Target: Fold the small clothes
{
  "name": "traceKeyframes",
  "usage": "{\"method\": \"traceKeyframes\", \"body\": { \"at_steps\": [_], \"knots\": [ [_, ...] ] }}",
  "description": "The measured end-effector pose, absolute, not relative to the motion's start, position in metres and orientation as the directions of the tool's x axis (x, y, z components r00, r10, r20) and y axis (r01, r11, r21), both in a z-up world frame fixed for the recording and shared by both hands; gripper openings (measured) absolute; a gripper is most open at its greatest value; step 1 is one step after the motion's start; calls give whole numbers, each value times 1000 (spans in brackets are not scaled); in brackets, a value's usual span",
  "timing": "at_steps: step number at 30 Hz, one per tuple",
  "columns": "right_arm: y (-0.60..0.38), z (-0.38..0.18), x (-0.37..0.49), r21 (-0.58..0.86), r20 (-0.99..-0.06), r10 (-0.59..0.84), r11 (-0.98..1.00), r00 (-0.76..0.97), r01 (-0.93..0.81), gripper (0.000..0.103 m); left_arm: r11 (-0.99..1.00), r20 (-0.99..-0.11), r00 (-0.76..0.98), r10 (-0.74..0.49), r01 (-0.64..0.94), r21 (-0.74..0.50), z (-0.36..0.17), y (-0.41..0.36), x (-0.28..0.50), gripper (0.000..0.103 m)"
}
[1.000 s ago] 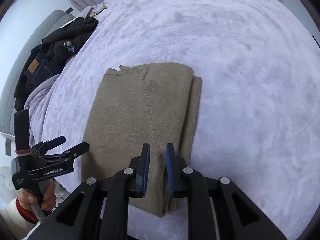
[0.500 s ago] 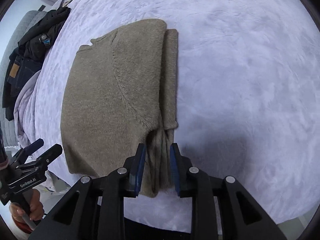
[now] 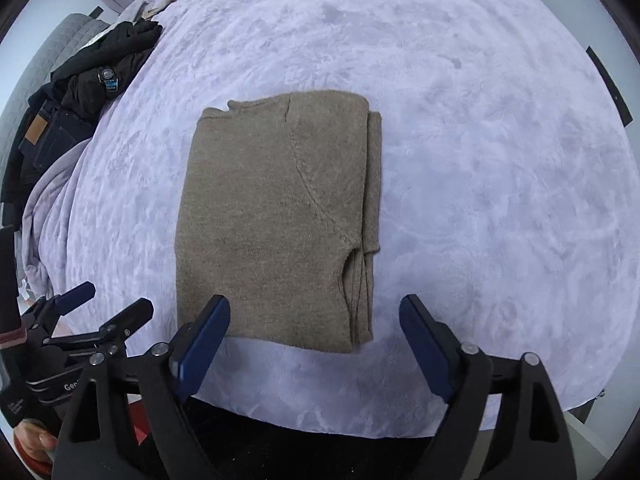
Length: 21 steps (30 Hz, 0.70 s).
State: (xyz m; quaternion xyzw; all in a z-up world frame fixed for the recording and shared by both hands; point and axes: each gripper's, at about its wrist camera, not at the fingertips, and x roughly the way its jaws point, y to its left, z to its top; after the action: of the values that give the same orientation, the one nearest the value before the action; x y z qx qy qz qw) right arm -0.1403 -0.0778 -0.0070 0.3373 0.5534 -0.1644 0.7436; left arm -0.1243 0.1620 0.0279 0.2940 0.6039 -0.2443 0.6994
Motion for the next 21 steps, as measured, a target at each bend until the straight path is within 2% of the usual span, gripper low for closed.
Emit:
{"method": "traceKeyframes", "body": {
  "at_steps": [1, 2, 21],
  "knots": [
    [-77, -3, -139, 318, -934, 122, 715, 337, 623, 101, 707, -988, 152, 15, 697, 118, 28, 162, -124, 103],
    [-77, -2, -137, 320, -934, 124, 712, 336, 626, 103, 707, -988, 153, 17, 697, 120, 29, 162, -124, 103],
    [-68, 10, -132, 199, -970, 57, 739, 235, 644, 103, 711, -986, 163, 19, 692, 128, 48, 164, -126, 103]
  ]
}}
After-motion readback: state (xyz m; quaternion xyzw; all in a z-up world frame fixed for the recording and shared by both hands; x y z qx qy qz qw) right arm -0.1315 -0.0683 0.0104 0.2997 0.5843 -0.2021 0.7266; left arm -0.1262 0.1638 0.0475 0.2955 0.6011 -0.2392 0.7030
